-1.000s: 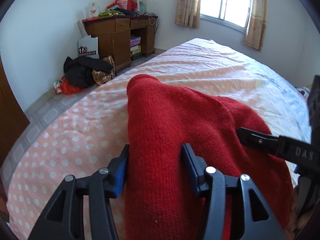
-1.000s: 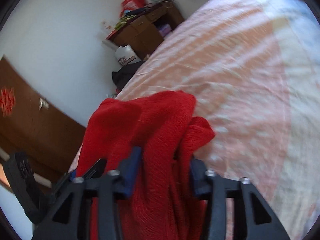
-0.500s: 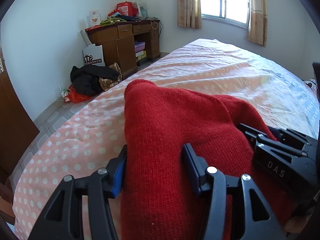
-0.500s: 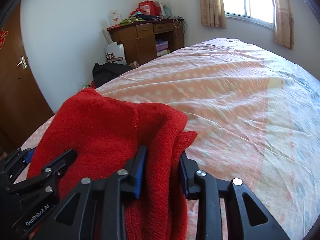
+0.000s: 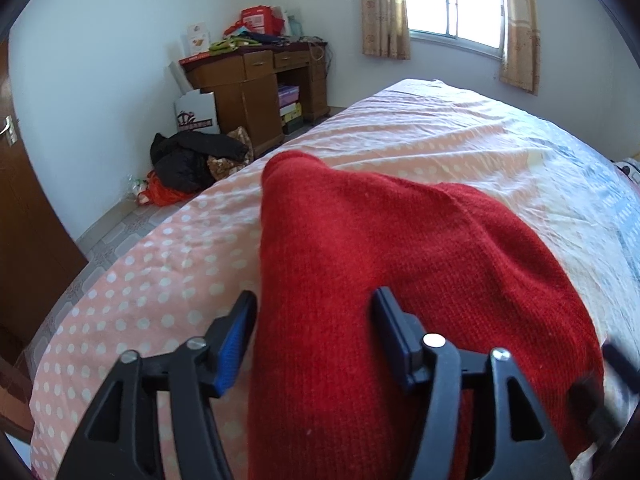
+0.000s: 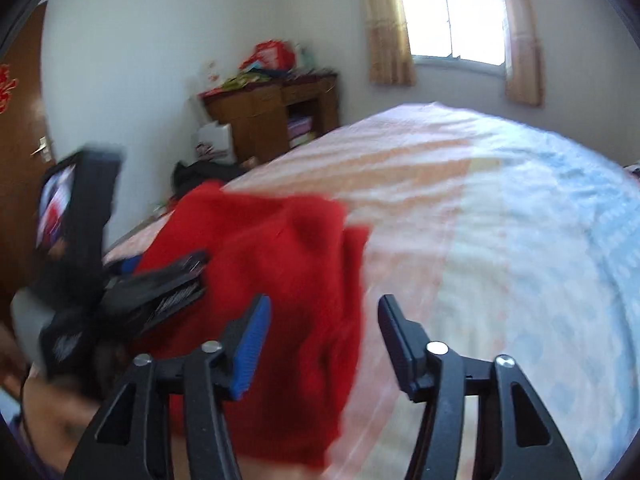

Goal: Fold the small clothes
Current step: 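Open both tools and release the folded sweater onto the bed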

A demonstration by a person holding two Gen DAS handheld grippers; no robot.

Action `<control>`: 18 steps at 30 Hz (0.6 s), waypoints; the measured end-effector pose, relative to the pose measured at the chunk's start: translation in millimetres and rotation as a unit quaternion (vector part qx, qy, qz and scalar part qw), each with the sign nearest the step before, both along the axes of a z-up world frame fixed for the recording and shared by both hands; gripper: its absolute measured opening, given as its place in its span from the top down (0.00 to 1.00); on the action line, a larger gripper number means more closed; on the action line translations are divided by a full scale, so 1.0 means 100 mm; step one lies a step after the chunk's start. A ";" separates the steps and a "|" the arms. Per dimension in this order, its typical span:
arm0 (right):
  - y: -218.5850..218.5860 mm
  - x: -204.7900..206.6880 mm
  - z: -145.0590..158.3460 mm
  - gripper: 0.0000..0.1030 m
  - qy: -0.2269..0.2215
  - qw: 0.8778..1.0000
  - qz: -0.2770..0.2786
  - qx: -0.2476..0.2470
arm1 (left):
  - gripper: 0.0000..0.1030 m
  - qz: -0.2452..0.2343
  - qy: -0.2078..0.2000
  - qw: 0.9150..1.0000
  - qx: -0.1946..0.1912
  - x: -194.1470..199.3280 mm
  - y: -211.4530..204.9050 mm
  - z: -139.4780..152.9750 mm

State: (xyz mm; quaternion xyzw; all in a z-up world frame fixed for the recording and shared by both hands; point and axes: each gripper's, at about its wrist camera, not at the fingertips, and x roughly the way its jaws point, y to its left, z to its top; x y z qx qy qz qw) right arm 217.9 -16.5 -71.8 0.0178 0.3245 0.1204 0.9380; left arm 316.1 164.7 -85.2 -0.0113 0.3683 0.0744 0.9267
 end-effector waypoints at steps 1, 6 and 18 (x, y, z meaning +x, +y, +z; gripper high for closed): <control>0.03 -0.03 -0.06 0.57 0.013 1.000 0.007 -0.001 | 0.32 0.003 0.002 1.000 -0.004 -0.03 0.01 0.00; 0.02 -0.06 -0.32 0.57 0.041 0.999 0.010 0.015 | 0.30 0.003 0.007 0.999 -0.047 -0.31 0.11 -0.02; -0.12 -0.20 -0.40 0.24 0.050 0.998 -0.032 0.018 | 0.29 -0.005 0.029 0.999 -0.024 -0.93 -0.08 0.10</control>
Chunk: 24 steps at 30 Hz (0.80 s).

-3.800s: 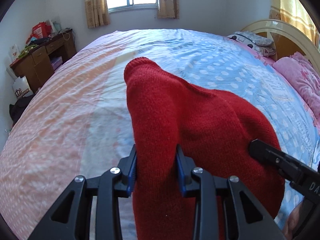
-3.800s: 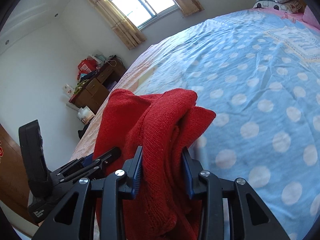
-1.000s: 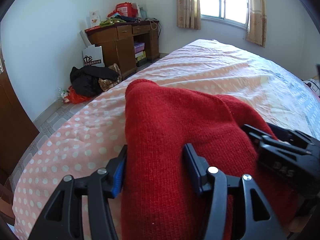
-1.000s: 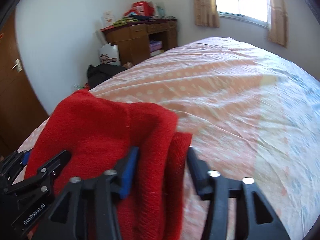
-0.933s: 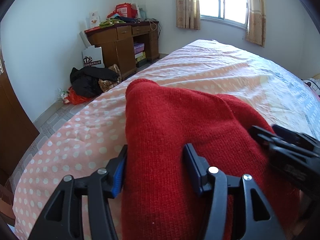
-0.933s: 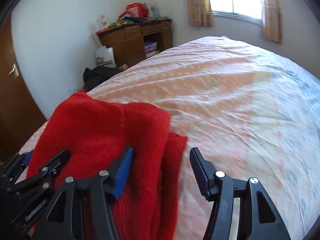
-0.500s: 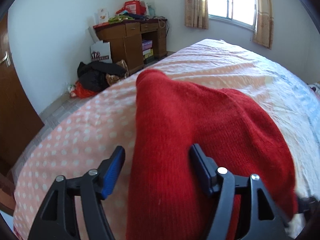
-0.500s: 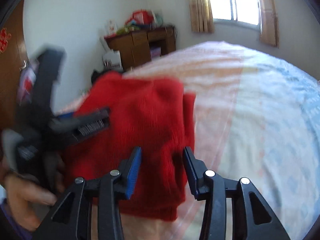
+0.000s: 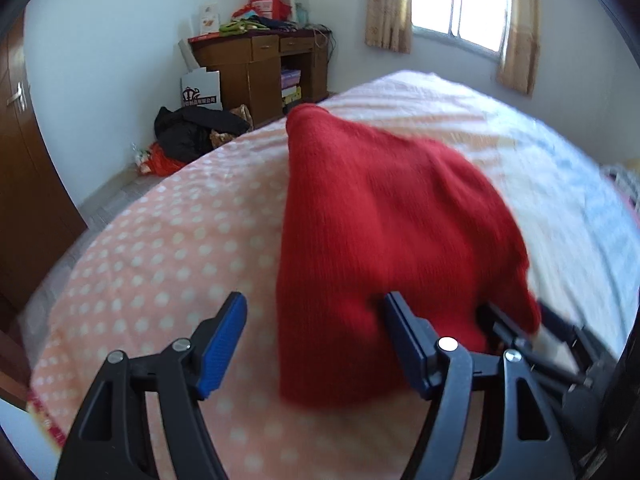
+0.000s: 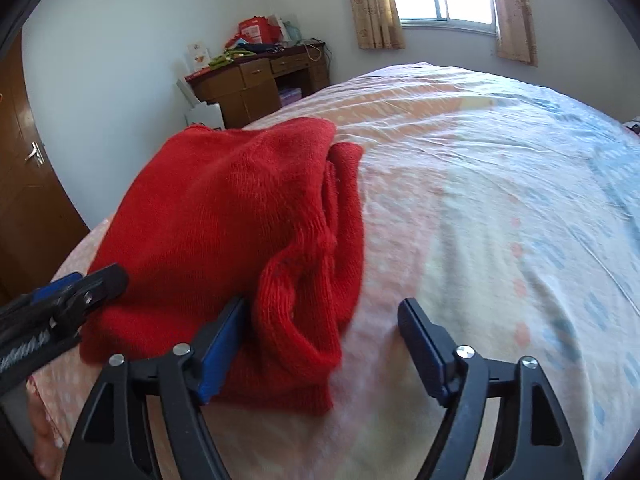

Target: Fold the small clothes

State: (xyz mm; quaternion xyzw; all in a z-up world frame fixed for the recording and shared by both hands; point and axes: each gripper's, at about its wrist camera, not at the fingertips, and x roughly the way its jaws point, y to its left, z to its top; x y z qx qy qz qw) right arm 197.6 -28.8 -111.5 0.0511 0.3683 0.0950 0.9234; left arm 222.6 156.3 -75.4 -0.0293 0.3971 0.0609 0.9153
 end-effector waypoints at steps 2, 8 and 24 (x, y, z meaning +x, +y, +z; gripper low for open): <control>-0.03 -0.09 0.00 0.24 0.004 1.000 -0.004 0.000 | 0.29 -0.001 0.004 1.000 0.017 -0.13 -0.02 -0.05; -0.16 -0.54 0.06 0.24 0.020 1.000 -0.013 -0.004 | 0.29 0.004 0.014 0.999 0.036 -0.50 -0.08 -0.09; -0.35 -2.02 1.05 0.15 -0.118 0.992 -0.053 -0.010 | 0.00 -0.017 -0.092 0.995 0.023 -1.55 -0.19 0.53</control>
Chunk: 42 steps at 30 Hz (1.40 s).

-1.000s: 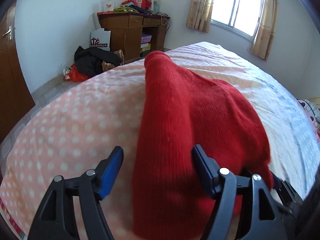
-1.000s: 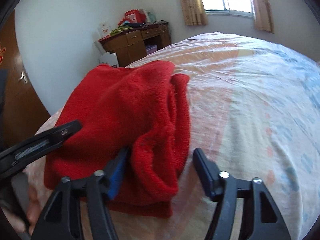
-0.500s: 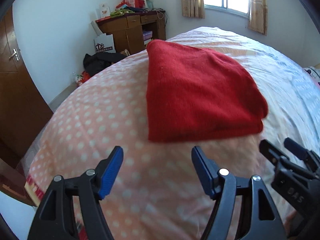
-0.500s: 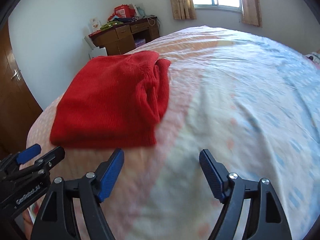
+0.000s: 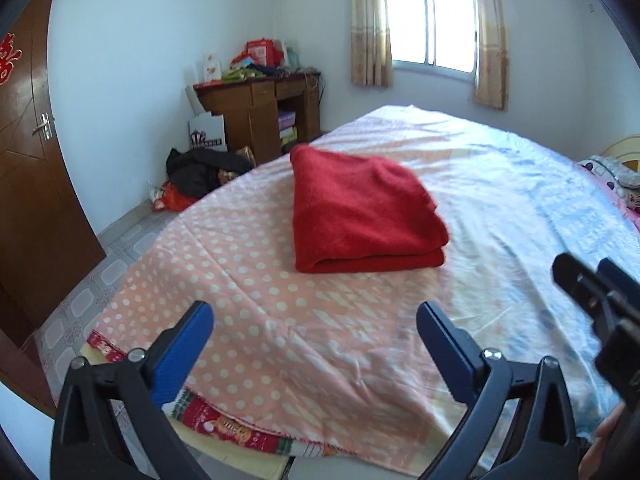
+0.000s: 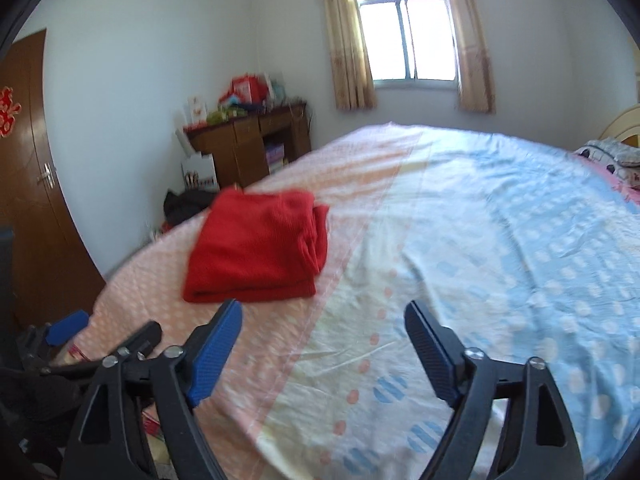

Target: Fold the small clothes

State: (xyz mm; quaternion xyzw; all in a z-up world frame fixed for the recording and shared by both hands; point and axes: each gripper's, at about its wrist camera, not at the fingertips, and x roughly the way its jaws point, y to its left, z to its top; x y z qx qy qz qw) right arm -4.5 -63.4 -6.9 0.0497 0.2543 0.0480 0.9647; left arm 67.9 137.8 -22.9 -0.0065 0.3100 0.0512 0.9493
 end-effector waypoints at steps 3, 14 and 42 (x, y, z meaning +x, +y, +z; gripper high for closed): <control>0.03 -0.22 0.23 0.15 -0.035 0.999 -0.011 -0.008 | 0.00 -0.009 -0.018 1.000 0.003 -0.16 0.00 0.10; 0.18 -0.73 0.67 0.10 -0.106 0.994 -0.025 -0.016 | 0.00 -0.015 -0.077 0.997 0.013 -0.49 -0.02 0.44; 0.02 -1.18 0.92 0.04 -0.189 0.979 -0.077 -0.014 | 0.00 -0.010 -0.155 0.987 0.029 -0.86 -0.11 0.74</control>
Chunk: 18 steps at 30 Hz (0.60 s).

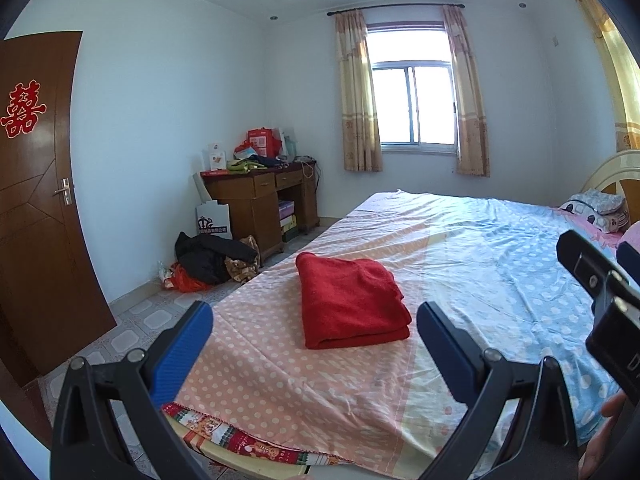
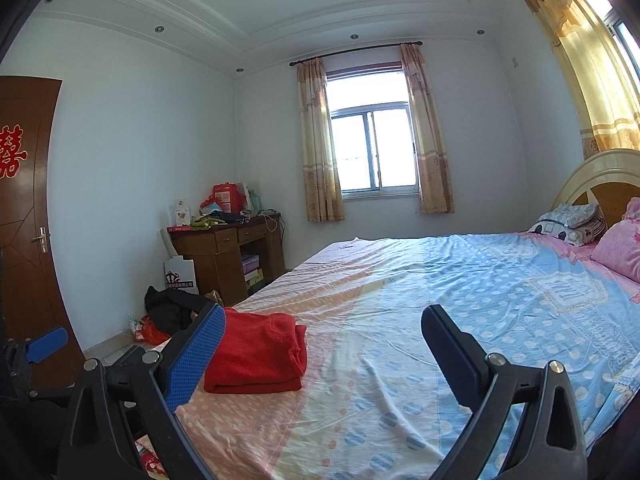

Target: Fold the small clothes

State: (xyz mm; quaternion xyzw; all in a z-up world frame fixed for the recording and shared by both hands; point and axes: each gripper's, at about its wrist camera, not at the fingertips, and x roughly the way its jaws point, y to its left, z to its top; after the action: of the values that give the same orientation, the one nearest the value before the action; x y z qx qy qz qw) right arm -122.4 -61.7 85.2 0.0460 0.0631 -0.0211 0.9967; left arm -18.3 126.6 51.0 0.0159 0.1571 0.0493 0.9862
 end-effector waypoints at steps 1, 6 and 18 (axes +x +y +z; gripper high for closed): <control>0.00 0.00 0.00 0.04 0.001 1.000 0.000 0.000 | 0.00 0.001 -0.001 1.000 0.002 -0.01 -0.02 0.00; -0.02 0.00 -0.03 0.04 0.004 1.000 0.000 0.000 | 0.00 -0.002 0.006 1.000 0.009 0.01 -0.06 -0.02; -0.04 -0.01 -0.03 0.04 0.007 1.000 -0.004 0.006 | 0.00 -0.002 0.011 1.000 0.012 0.03 -0.08 -0.03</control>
State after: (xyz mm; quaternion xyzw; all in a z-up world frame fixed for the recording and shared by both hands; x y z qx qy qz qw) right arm -123.5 -65.8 82.0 0.0518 0.0697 -0.0246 0.9959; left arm -15.3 118.2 47.7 0.0290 0.1676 0.0494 0.9842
